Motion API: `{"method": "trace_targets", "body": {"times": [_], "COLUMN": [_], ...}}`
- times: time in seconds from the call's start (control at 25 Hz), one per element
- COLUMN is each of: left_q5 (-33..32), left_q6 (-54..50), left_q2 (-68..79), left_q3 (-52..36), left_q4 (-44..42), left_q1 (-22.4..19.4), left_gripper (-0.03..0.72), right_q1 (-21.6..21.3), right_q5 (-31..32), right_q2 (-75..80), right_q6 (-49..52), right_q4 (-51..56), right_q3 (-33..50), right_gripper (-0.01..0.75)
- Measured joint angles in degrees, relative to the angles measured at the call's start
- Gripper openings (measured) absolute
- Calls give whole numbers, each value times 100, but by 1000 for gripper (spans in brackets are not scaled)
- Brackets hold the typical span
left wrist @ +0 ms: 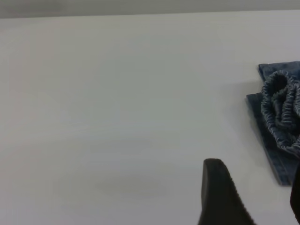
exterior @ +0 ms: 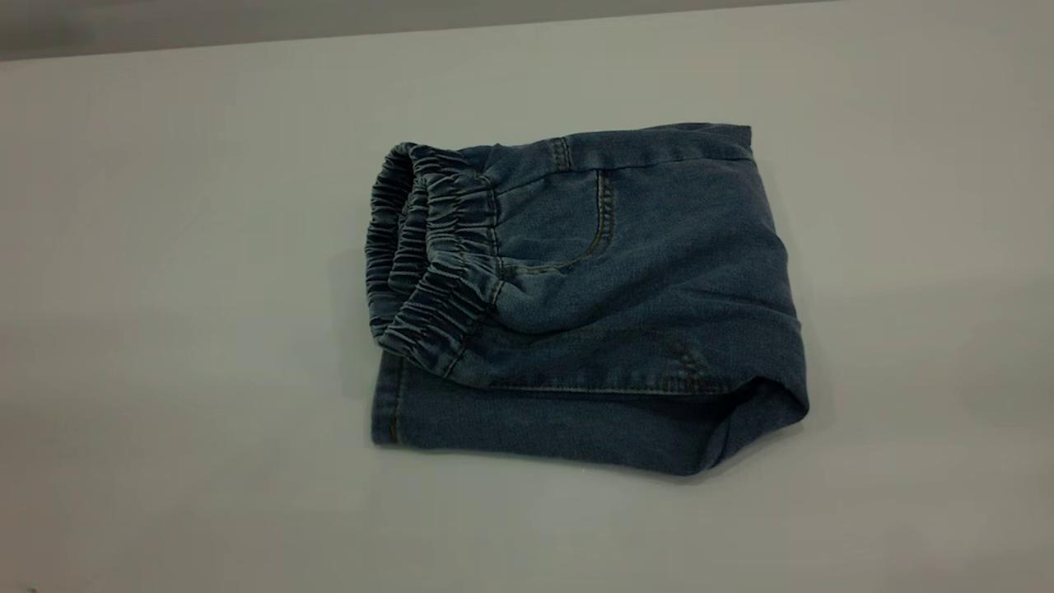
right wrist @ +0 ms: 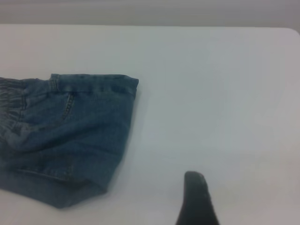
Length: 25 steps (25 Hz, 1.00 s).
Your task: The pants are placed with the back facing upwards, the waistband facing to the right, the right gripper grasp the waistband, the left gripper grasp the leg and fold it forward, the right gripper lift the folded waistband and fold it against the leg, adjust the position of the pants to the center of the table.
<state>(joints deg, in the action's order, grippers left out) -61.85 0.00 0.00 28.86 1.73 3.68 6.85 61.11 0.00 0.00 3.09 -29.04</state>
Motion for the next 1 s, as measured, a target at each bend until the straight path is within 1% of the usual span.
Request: {"method": "trace_targets", "body": {"times": [0.4, 1.0], "left_q5": [0, 0], "left_q6": [0, 0], "left_q2": [0, 0], "left_q3": [0, 0], "left_q4": [0, 0], "left_q1": [0, -5], "left_gripper": [344, 344], "right_q1": [0, 0], "right_q5": [-5, -5], "right_q2": [0, 0], "right_q6": [0, 0], "right_q4": [0, 0], "right_q3": [5, 5], "right_gripper": [416, 374]}}
